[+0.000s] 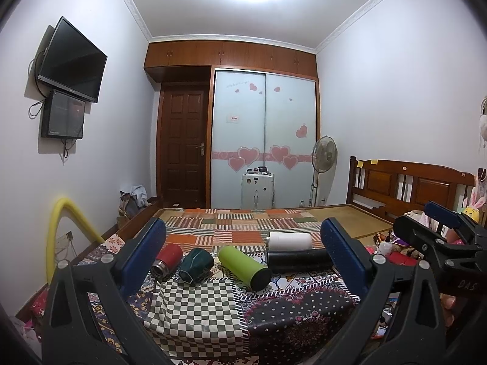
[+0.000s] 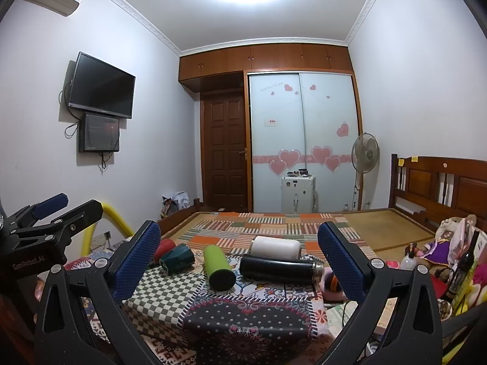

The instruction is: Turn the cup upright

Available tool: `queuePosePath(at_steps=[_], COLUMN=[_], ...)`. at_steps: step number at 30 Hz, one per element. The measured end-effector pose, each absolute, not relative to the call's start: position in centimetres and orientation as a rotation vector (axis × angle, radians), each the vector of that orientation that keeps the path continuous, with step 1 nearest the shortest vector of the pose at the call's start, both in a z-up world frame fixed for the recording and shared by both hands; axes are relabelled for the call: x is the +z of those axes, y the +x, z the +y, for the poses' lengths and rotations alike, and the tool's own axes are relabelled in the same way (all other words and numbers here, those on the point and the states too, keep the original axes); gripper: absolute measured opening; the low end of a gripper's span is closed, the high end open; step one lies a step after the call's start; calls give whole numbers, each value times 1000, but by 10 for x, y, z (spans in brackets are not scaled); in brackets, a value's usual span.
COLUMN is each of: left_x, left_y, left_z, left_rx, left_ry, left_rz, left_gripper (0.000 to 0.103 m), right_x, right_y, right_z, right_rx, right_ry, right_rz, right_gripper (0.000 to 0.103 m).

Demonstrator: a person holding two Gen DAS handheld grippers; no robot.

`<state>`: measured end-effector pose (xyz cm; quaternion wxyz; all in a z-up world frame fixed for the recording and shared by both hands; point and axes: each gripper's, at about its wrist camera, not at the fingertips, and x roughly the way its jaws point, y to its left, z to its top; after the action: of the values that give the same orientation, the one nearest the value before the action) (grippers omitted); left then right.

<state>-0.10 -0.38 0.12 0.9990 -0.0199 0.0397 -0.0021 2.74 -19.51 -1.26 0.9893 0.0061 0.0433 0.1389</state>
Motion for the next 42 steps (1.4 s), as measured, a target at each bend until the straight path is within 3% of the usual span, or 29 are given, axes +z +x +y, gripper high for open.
queuePosePath(at_steps=[42], left_x=[-1], left_y=[0], left_z=[-8], left_rx=[-10], left_ry=[-30], left_rz=[66], left_gripper=[103], right_x=[-14], right_y=[34], right_z=[-195], right_rx=[274], right_ry=[19], right_rz=[107], right_gripper=[103])
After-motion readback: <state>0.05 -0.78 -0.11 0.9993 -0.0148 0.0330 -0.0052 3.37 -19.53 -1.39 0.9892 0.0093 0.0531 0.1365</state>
